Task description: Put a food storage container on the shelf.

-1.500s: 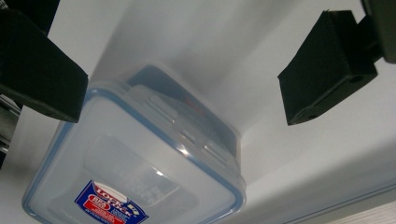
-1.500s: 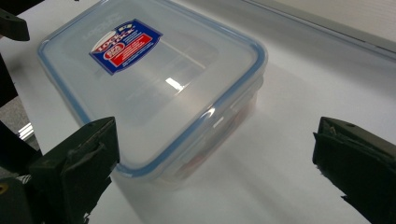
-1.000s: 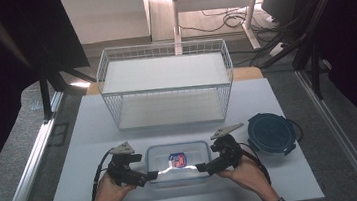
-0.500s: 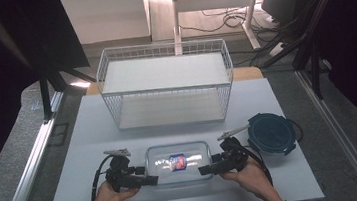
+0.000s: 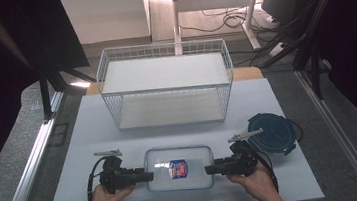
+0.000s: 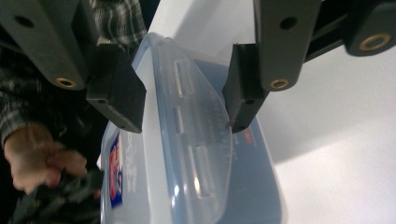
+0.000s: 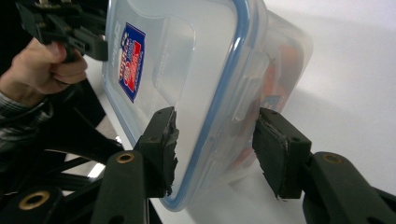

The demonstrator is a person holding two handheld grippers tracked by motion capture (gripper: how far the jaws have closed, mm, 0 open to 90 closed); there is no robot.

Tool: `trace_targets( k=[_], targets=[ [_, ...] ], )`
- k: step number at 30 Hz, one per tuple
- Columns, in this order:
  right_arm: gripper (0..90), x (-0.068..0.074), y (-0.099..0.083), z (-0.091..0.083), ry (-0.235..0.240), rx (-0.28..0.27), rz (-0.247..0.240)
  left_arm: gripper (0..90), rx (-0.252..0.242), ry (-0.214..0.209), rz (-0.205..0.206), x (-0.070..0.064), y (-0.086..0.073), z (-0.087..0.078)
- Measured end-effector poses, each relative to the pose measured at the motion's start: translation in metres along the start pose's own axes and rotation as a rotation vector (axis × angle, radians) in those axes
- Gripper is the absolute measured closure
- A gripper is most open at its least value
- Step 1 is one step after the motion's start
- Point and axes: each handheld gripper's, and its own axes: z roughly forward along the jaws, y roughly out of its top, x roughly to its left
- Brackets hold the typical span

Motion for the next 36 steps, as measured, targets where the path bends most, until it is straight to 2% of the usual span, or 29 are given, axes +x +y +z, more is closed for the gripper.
trace_targets(
  k=[1, 4, 7, 8, 9, 10, 13, 14, 19, 20, 21, 25, 26, 33, 36],
  targets=[
    [49.2, 0.001, -0.001, 0.001, -0.01, -0.015, 0.008, 50.0, 0.0, -0.004, -0.018, 0.001, 0.001, 0.0],
    [48.9, -0.005, -0.002, 0.003, 0.011, -0.045, 0.054, 50.2, -0.016, -0.01, -0.042, 0.002, 0.001, 0.0],
    [52.6, -0.005, -0.001, 0.002, 0.012, -0.064, 0.062, 51.8, -0.019, 0.028, -0.001, -0.003, 0.002, -0.002],
    [53.5, -0.004, 0.0, 0.0, 0.009, -0.073, 0.052, 52.1, -0.023, 0.048, 0.031, -0.006, 0.002, -0.003],
    [53.5, -0.002, 0.0, 0.0, -0.006, -0.076, 0.03, 51.7, -0.023, 0.048, 0.031, -0.006, 0.002, -0.003],
    [53.6, -0.001, 0.0, 0.001, -0.012, -0.077, 0.024, 50.8, -0.023, 0.075, 0.049, -0.007, 0.003, -0.001],
    [53.8, 0.001, 0.0, 0.002, -0.018, -0.086, 0.02, 50.1, -0.027, 0.079, 0.051, -0.006, 0.002, -0.001],
    [53.8, 0.002, 0.001, 0.002, -0.026, -0.089, 0.009, 50.1, -0.031, 0.091, 0.06, -0.007, 0.003, -0.002],
    [52.9, 0.005, 0.0, 0.004, -0.044, -0.094, -0.017, 51.0, -0.071, 0.09, 0.059, -0.009, 0.004, -0.007],
    [52.4, 0.009, 0.001, 0.005, -0.057, -0.1, -0.039, 51.5, -0.098, 0.082, 0.061, -0.01, 0.006, -0.012],
    [52.5, 0.01, 0.001, 0.005, -0.053, -0.11, -0.041, 51.9, -0.108, 0.077, 0.061, -0.011, 0.007, -0.014],
    [52.4, 0.011, 0.005, 0.003, -0.049, -0.135, -0.056, 52.5, -0.118, 0.073, 0.071, -0.012, 0.012, -0.017],
    [52.4, 0.013, 0.011, 0.0, -0.053, -0.15, -0.071, 52.6, -0.124, 0.073, 0.083, -0.014, 0.016, -0.019],
    [52.5, 0.016, 0.024, -0.01, -0.046, -0.186, -0.099, 52.9, -0.14, 0.081, 0.126, -0.026, 0.032, -0.027],
    [52.5, 0.018, 0.038, -0.019, -0.045, -0.205, -0.114, 52.9, -0.146, 0.087, 0.145, -0.033, 0.047, -0.031]
  ],
)
